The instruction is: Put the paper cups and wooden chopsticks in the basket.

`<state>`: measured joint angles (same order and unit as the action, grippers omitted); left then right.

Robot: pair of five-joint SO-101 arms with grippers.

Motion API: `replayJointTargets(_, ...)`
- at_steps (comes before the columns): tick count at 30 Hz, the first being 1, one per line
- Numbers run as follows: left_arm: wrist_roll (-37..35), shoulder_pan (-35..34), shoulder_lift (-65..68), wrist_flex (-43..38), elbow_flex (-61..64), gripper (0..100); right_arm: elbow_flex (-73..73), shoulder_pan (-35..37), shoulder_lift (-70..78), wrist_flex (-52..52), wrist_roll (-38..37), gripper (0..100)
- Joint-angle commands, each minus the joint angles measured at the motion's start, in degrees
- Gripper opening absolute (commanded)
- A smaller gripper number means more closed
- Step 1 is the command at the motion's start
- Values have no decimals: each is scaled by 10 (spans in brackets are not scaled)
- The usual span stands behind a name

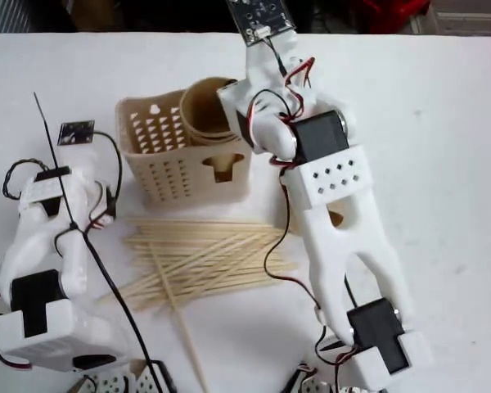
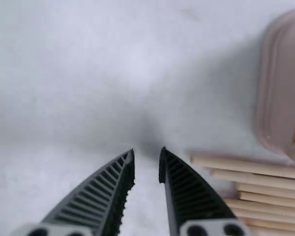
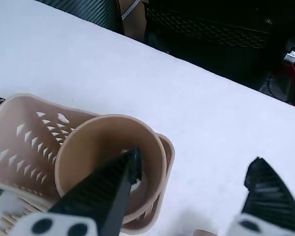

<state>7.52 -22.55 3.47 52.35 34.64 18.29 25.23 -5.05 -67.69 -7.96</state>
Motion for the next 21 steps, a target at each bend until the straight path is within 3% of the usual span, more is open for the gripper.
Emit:
replayJointTargets(1, 4, 7, -1, -6, -2, 98, 26, 4, -7, -1, -16, 340)
replayJointTargets(21, 4, 7, -1, -6, -2, 98, -38, 1, 119, -5, -17, 333)
